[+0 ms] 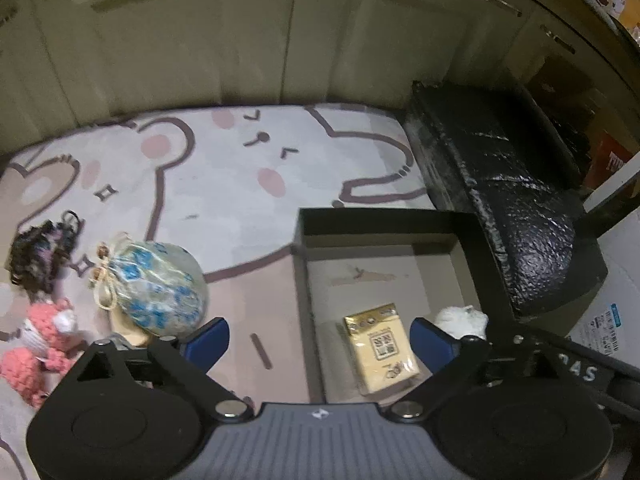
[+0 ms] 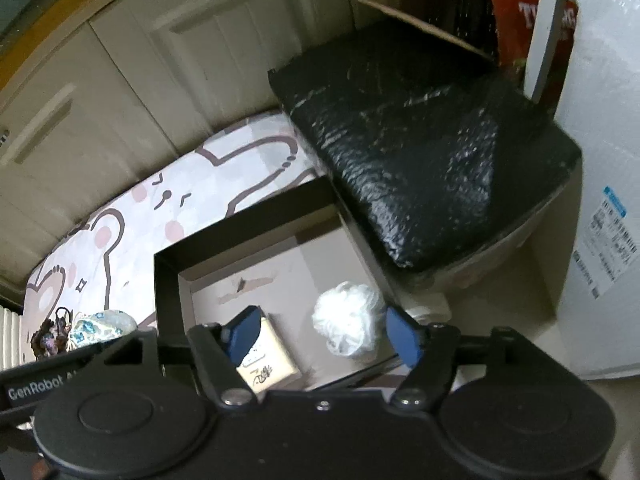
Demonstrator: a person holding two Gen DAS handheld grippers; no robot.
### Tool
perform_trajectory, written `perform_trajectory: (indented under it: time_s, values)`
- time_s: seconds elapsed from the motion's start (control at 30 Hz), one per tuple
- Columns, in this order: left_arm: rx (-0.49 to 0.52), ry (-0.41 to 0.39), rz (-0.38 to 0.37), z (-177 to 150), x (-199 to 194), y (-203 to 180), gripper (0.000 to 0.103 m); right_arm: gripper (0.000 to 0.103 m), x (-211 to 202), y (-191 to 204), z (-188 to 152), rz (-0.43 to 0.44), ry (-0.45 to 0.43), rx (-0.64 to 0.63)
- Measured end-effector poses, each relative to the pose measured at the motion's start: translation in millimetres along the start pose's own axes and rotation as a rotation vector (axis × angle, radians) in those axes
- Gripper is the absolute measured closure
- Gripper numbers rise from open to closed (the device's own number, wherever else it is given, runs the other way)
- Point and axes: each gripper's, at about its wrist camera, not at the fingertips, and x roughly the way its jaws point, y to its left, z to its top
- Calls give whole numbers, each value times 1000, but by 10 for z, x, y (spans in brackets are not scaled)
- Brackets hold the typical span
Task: Organize objects
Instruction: 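Release the gold packet into the black box while the right tool drops the yarn ball there, then withdraw both open tools from the box back over the toys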
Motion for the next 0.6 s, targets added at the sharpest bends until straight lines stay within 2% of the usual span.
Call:
perform_trajectory:
  time_s: [0.23, 0.33, 0.37, 0.6]
  values:
    - [-9, -31, 35, -16, -147, 154, 0, 18, -133, 61, -45, -32, -41, -50]
    - [-2, -45, 66, -33, -186, 222, 0, 4, -181, 107, -79, -25, -62, -78]
    - [2, -50, 75, -37, -205, 253, 0, 2, -194, 127, -88, -23, -68, -85]
    - [-16, -91, 106, -68, -352, 471, 0, 0, -271, 331, -130, -5, -99, -122]
